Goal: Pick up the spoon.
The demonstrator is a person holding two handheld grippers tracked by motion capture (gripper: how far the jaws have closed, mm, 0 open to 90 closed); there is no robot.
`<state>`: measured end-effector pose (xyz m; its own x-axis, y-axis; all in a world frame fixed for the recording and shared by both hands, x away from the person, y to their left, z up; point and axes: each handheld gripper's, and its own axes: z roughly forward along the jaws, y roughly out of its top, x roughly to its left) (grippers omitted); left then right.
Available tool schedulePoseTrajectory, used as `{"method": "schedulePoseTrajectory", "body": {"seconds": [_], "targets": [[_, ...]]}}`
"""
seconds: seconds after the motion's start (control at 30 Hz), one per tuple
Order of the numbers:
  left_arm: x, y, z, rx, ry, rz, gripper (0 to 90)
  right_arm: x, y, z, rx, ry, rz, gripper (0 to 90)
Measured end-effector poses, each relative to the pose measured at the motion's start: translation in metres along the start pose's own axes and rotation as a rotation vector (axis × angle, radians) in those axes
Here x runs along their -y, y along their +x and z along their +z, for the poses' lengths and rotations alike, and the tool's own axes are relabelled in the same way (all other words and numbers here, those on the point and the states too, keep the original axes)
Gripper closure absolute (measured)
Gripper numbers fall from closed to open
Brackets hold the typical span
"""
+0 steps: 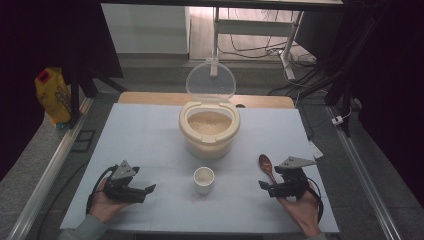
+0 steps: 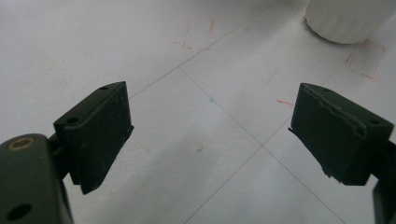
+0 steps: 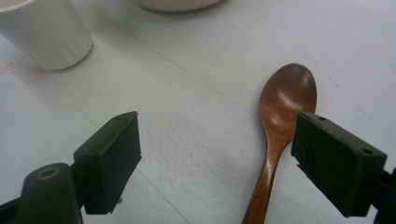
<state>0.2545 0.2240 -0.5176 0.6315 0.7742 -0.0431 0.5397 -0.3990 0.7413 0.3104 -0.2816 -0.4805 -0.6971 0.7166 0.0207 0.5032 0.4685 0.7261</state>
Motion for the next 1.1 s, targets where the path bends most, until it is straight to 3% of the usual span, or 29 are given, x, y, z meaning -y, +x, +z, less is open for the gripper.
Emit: {"method": "schedulePoseTrajectory", "body": {"seconds": [0.57, 0.83, 0.97, 1.1], "targets": [[0.000, 0.000, -0.001, -0.001, 0.000, 0.000, 12.2, -0.001, 0.002, -0.002, 0.024, 0.009, -0.012, 16.5], [0.001, 0.000, 0.000, -0.002, 0.003, -0.004, 12.2, -0.006, 0.007, -0.006, 0.098, 0.024, -0.033, 16.5], [0.001, 0.000, 0.000, -0.002, 0.005, -0.006, 12.2, -0.011, 0.008, -0.009, 0.123, 0.061, -0.042, 21.0], [0.001, 0.000, 0.000, -0.001, 0.006, -0.006, 12.2, -0.019, 0.005, -0.012, 0.120, 0.112, -0.016, 22.7]]}}
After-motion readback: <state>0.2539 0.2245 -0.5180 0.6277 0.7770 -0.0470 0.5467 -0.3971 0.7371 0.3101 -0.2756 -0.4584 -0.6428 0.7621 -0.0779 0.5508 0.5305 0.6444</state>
